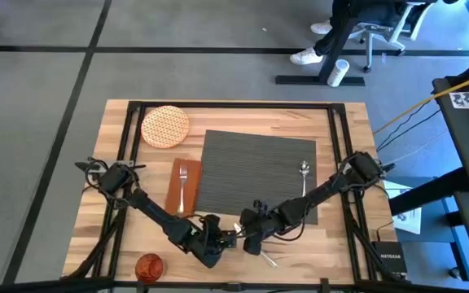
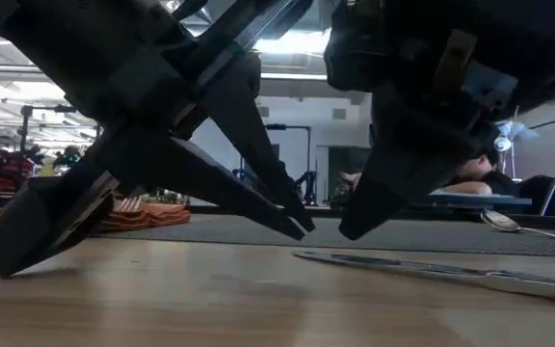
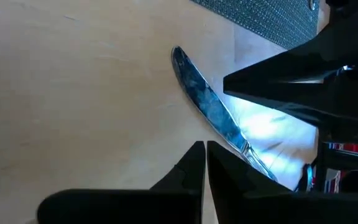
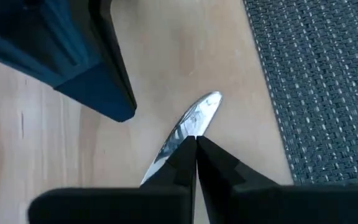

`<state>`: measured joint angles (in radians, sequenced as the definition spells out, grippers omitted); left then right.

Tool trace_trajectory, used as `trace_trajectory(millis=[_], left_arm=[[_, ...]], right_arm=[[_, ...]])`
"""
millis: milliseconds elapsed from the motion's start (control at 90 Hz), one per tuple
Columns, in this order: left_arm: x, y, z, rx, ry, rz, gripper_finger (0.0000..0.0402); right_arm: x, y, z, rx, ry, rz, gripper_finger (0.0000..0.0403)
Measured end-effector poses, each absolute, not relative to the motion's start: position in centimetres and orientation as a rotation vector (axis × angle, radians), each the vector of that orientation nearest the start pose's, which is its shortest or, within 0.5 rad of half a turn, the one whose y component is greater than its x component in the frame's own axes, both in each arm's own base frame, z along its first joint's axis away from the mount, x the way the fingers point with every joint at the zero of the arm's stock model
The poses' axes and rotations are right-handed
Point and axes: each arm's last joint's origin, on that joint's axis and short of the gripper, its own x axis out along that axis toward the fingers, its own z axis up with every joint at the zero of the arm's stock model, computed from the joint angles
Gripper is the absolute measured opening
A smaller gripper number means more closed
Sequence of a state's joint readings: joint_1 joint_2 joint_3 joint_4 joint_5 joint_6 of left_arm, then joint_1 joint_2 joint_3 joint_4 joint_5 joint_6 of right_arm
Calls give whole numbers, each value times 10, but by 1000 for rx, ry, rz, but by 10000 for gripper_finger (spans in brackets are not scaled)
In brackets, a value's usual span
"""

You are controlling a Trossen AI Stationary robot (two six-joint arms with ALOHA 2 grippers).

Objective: Set table place
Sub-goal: Put the silver table knife on the gray tablemat to the left of the silver spoon

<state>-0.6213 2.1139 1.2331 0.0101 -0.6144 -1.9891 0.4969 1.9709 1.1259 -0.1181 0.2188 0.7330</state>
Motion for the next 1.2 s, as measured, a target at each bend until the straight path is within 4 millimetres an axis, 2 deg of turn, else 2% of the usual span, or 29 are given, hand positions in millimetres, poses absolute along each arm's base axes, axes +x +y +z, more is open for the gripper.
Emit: trace_trajectory(millis=[256, 378, 522, 600, 767, 1011, 1200], left_arm=[[349, -228, 108, -1357, 409, 633, 0], [344, -225, 101, -1399, 378, 640, 0], [328, -227, 93, -1488, 177, 658, 0], [322, -229, 89, -1533, 139, 636, 0], [316, -232, 85, -1559, 180, 625, 0], [325, -222, 85, -1569, 317, 622, 2], [329, -216, 84, -1586, 393, 620, 33]], right_arm=[[343, 180, 116, 354, 960, -58, 0], [343, 180, 115, 354, 962, -58, 0], [341, 179, 112, 361, 972, -56, 0], [340, 179, 111, 362, 974, -53, 0], [340, 179, 111, 367, 968, -47, 0], [341, 179, 111, 386, 959, -47, 0], [341, 179, 111, 394, 964, -37, 0]])
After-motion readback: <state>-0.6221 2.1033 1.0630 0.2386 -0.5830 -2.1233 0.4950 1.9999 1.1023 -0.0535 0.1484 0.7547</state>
